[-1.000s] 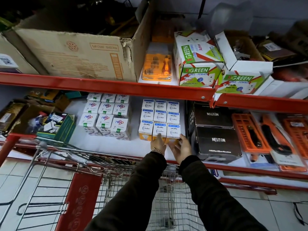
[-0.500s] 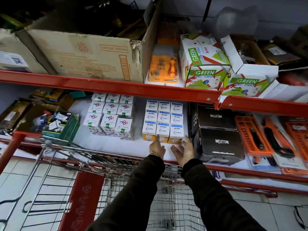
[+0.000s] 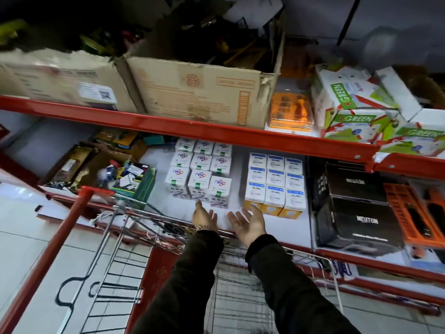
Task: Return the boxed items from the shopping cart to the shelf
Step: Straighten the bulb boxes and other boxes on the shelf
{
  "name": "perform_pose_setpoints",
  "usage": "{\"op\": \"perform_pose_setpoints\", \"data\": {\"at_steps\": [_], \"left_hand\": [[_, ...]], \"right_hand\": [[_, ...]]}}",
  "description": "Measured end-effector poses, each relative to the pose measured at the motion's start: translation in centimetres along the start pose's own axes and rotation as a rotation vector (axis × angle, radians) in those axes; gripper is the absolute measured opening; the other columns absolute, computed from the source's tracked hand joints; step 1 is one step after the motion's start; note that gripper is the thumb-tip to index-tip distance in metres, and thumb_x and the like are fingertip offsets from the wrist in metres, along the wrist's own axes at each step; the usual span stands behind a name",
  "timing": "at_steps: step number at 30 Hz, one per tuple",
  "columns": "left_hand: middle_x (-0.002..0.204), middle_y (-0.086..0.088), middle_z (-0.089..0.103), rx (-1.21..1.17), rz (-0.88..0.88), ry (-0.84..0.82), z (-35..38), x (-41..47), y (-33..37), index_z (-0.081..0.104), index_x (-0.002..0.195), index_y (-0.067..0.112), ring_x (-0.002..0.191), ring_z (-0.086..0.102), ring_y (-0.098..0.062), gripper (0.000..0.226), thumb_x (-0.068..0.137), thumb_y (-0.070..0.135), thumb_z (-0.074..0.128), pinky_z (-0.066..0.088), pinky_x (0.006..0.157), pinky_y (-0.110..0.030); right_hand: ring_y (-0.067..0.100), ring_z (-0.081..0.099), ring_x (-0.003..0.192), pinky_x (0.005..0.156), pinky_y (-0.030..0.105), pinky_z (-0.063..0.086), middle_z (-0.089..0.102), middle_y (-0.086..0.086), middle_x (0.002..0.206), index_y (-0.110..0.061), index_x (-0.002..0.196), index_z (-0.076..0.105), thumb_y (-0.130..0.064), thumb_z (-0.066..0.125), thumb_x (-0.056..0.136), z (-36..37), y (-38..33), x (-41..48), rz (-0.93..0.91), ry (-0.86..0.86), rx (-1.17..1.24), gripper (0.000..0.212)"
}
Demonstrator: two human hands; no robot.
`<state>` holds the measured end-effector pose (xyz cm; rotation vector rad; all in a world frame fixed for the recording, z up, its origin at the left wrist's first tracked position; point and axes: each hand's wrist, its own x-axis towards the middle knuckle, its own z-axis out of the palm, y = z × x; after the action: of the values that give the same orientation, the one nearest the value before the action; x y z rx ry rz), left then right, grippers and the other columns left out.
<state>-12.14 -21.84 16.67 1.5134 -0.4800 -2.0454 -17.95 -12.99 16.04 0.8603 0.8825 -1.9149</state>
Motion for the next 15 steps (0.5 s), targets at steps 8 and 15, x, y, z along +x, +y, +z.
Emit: {"op": "perform_pose_setpoints", "data": {"at_steps": [8, 15], "left_hand": [[0.149, -0.015, 0.046, 0.254, -0.067, -0.086, -0.5, 3.4, 5.3, 0.04, 0.143, 0.003, 0.137, 0.048, -0.029, 0.069, 0.094, 0.049, 0.053, 0.045, 0.105, -0.036], [0.145, -0.016, 0.051, 0.432, 0.064, -0.033, 0.3, 4.6, 5.6, 0.026, 0.153, 0.017, 0.128, 0.054, -0.035, 0.066, 0.095, 0.011, 0.056, 0.046, 0.102, -0.033]], "right_hand": [[0.029, 0.055, 0.123, 0.098, 0.035, 0.052, 0.049, 0.014, 0.146, -0.01, 0.129, 0.059, -0.024, 0.064, 0.095, 4.8, 2.9, 0.6, -0.099, -0.049, -0.153, 0.038], [0.026, 0.056, 0.126, 0.108, 0.038, 0.048, 0.057, 0.012, 0.137, -0.013, 0.096, 0.069, -0.009, 0.067, 0.092, 5.7, 3.4, 1.9, -0.14, -0.004, -0.207, 0.006]]}}
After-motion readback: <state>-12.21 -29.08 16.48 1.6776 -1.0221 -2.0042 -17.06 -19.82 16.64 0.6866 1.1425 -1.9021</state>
